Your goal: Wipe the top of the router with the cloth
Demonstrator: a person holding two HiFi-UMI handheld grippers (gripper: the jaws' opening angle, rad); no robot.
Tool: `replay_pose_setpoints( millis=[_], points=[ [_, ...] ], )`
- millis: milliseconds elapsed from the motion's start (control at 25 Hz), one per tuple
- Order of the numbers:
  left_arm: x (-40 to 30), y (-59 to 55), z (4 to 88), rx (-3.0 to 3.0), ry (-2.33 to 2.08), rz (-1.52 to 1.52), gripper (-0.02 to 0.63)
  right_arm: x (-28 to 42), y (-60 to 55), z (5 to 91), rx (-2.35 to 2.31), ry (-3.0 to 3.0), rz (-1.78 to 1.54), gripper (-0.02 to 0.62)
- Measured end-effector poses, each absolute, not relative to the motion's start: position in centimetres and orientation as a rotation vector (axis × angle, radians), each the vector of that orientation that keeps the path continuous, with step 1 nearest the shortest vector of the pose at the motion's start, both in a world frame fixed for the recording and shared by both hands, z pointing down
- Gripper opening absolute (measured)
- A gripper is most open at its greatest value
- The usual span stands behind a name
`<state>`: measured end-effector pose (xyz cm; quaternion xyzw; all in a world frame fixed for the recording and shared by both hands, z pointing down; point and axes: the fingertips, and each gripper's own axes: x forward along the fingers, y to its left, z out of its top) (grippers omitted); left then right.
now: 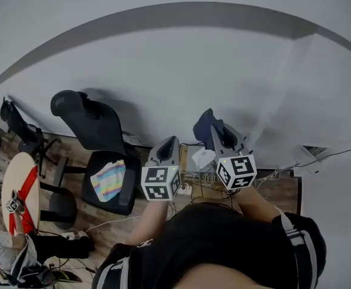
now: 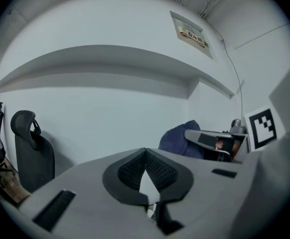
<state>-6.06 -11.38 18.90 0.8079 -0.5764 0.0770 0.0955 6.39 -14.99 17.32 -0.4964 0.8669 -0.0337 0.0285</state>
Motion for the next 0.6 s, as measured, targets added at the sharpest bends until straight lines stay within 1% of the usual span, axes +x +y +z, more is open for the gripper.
replay_pose_setpoints(
  millis=[600],
  points=[
    [-3.9, -11.5, 19.3, 2.442, -1.616, 0.225, 0.003, 7.5, -13.7, 18.1, -1.556, 2.682, -0.127, 0.071]
  ],
)
